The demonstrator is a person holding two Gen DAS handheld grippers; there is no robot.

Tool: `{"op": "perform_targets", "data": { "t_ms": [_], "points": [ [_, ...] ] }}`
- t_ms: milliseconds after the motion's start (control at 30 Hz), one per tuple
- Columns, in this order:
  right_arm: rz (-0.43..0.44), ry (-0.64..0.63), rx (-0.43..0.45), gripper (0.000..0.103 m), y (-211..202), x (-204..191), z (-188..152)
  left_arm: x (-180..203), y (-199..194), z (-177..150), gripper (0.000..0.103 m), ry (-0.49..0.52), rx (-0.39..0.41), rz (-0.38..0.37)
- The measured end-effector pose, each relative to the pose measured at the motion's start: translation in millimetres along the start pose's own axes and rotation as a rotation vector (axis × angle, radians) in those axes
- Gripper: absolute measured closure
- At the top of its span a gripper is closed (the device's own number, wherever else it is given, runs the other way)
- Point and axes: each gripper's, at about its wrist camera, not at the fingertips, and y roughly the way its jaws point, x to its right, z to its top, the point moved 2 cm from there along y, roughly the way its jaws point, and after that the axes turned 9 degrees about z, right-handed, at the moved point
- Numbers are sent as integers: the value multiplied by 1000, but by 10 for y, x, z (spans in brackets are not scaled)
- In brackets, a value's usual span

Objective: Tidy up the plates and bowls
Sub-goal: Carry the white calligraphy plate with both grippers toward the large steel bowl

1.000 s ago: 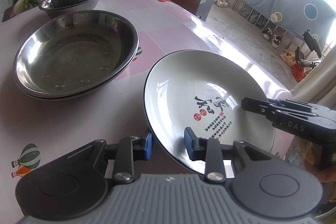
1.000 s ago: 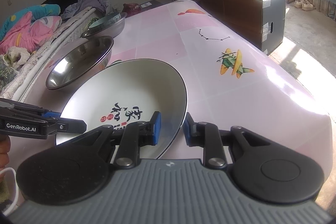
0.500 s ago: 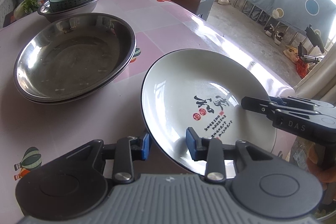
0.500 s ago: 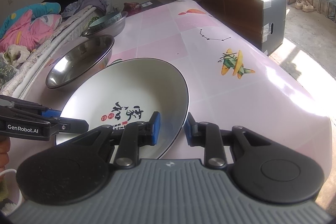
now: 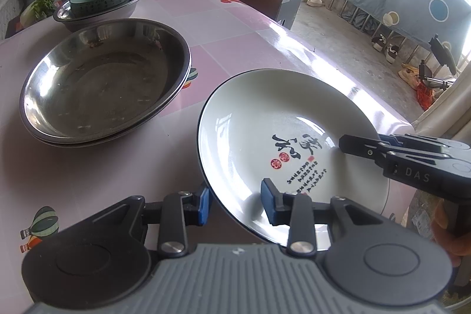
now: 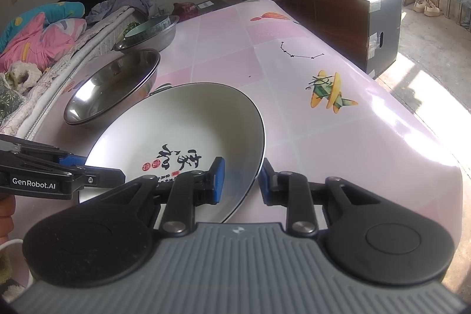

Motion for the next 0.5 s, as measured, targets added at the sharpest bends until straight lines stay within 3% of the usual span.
{"op": "perform_targets", "data": {
  "t_ms": [500],
  "points": [
    [-4, -6, 4, 78, -28, -10, 31, -6, -16, -7, 67, -8, 2, -7]
  ]
}}
